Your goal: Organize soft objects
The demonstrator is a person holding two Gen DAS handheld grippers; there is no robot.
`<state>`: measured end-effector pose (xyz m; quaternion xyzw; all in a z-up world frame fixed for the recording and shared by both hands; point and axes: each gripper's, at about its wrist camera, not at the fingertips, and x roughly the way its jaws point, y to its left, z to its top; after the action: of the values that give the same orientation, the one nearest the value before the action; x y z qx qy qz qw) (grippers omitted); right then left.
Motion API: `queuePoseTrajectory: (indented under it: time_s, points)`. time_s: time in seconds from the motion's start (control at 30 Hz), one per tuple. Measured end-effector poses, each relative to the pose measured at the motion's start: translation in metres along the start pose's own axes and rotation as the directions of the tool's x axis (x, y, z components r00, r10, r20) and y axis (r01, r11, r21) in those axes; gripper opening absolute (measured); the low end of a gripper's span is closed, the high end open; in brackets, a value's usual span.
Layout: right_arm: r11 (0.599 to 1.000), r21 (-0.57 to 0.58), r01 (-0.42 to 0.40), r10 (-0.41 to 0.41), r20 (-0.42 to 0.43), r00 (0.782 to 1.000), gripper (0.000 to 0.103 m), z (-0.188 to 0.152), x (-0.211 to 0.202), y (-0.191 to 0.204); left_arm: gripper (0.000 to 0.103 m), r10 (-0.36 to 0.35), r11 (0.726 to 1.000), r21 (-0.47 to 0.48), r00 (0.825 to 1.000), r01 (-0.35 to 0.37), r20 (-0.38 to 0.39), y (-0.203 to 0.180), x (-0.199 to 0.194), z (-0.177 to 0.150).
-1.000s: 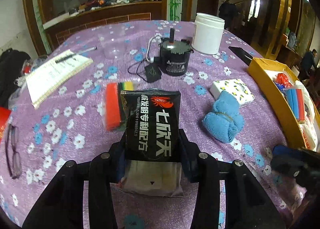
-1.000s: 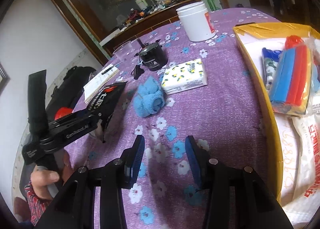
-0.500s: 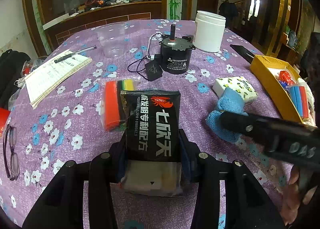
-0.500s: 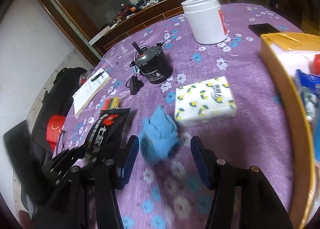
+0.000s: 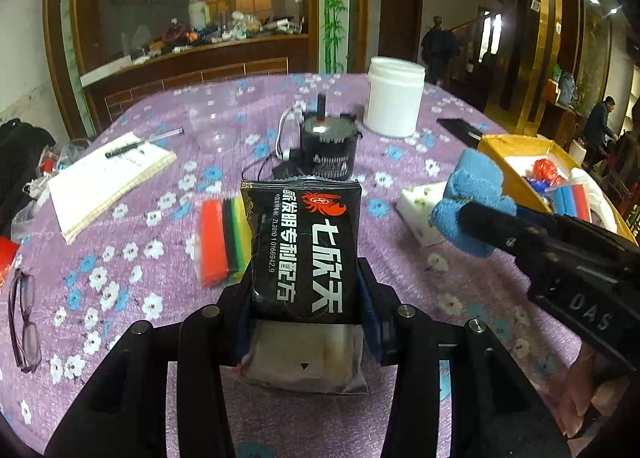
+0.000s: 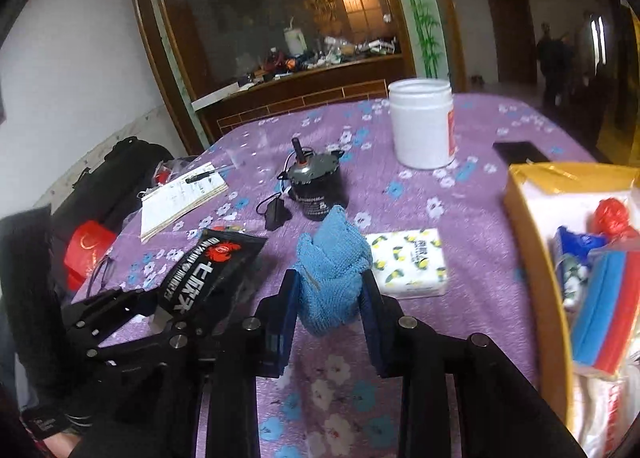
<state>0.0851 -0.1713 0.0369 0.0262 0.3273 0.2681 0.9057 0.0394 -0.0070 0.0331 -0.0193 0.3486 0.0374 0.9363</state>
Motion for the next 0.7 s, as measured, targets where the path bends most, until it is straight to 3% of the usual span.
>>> queuePoseTrajectory:
  time_s: [0.23,0.7]
  points:
    - [0.999,-0.014,0.034,-0.033,0.022,0.999,0.031,0.0031,-0.0027,0.0007,0.042,0.0,1.0,0.019,0.998,-0.002,0.066,-0.0045,-0.0105,0.0015]
    - [0.999,0.006,0.041,-0.041,0.053,0.998,0.031,0.0037,-0.0093,-0.0028,0.042,0.005,0.999,0.035,0.997,-0.008,0.077,-0.0065,-0.01,0.0016]
